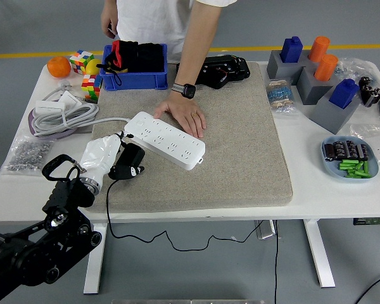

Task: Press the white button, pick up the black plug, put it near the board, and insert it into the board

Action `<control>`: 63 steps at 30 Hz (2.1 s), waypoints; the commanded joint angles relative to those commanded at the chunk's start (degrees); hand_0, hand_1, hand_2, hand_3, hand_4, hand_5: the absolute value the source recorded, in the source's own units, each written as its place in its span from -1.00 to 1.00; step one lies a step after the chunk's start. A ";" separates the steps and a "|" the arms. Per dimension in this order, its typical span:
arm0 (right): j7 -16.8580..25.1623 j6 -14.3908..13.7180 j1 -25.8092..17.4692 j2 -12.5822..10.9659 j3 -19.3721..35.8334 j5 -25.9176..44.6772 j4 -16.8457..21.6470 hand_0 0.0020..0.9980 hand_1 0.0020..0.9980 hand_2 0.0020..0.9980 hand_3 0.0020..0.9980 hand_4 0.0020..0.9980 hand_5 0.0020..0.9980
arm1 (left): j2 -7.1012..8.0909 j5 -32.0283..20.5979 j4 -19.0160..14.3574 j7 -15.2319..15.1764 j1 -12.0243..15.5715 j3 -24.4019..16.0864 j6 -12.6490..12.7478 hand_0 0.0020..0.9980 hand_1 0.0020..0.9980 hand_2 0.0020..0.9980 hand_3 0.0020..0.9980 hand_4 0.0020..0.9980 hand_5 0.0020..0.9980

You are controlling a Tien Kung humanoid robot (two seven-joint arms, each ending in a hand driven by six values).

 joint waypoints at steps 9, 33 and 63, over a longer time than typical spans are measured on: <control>0.19 -0.09 -0.04 0.06 -0.03 0.01 0.09 0.66 0.31 0.31 0.26 0.52 0.00 | -0.12 1.19 0.44 1.03 -0.19 -0.03 0.38 -0.51 -0.24 -0.21 -0.01 -0.29 -1.00; 0.52 -0.33 0.29 0.14 -0.36 0.37 0.06 0.65 0.31 0.31 0.26 0.52 0.00 | -1.76 -0.95 0.72 0.04 -5.48 -1.38 2.15 -0.68 -0.58 -0.53 -0.31 -0.76 -1.00; 0.45 -0.29 0.71 -0.06 -1.90 0.91 -0.05 0.65 0.31 0.32 0.25 0.52 -0.01 | -6.31 -0.68 16.71 0.37 -15.32 6.19 -0.17 -0.68 -0.54 -0.53 -0.28 -0.64 -1.00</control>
